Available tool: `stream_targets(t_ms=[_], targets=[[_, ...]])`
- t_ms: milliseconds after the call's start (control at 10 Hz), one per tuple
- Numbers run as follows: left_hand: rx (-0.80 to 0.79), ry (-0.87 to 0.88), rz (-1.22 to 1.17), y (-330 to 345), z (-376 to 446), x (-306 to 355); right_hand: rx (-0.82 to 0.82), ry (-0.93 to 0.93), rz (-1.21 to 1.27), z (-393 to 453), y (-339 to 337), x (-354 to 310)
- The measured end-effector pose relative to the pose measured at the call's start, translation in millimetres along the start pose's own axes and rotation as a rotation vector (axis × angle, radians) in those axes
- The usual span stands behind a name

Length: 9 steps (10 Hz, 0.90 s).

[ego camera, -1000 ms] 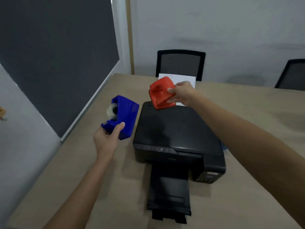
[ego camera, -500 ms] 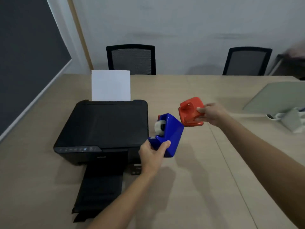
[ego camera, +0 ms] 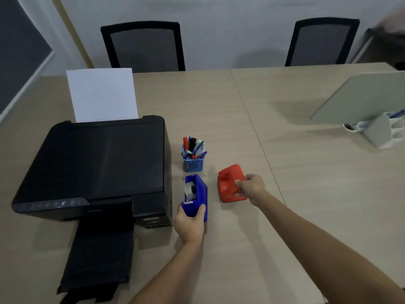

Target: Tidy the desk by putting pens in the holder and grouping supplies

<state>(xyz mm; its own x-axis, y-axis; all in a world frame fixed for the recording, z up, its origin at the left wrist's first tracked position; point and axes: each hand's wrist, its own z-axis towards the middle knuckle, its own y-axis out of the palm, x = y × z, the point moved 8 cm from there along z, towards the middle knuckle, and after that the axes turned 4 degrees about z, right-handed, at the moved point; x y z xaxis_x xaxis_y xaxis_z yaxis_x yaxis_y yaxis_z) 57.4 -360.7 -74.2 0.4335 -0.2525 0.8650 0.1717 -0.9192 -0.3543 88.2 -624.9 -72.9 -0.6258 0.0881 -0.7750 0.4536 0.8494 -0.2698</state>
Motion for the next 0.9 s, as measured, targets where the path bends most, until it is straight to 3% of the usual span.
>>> stream_targets(t_ms=[200,300,600,700,900], targets=[[0.054,0.081,0.224,15.9,6.0,-5.7,0.038,0.016,-0.003,4.3,21.4,24.2],[0.051,-0.002,0.288,22.3,2.3,-13.4,0.046,0.013,0.005,3.1,25.2,24.6],[0.072,-0.107,0.275,37.4,8.2,-10.5,0.044,-0.015,-0.073,5.3,30.1,15.9],[0.027,-0.119,0.278,36.9,9.4,-14.7,-0.010,0.000,-0.102,5.2,29.9,18.3],[-0.084,-0.119,0.249,40.2,7.4,-13.7,0.038,-0.067,-0.260,-16.9,17.3,-0.7]])
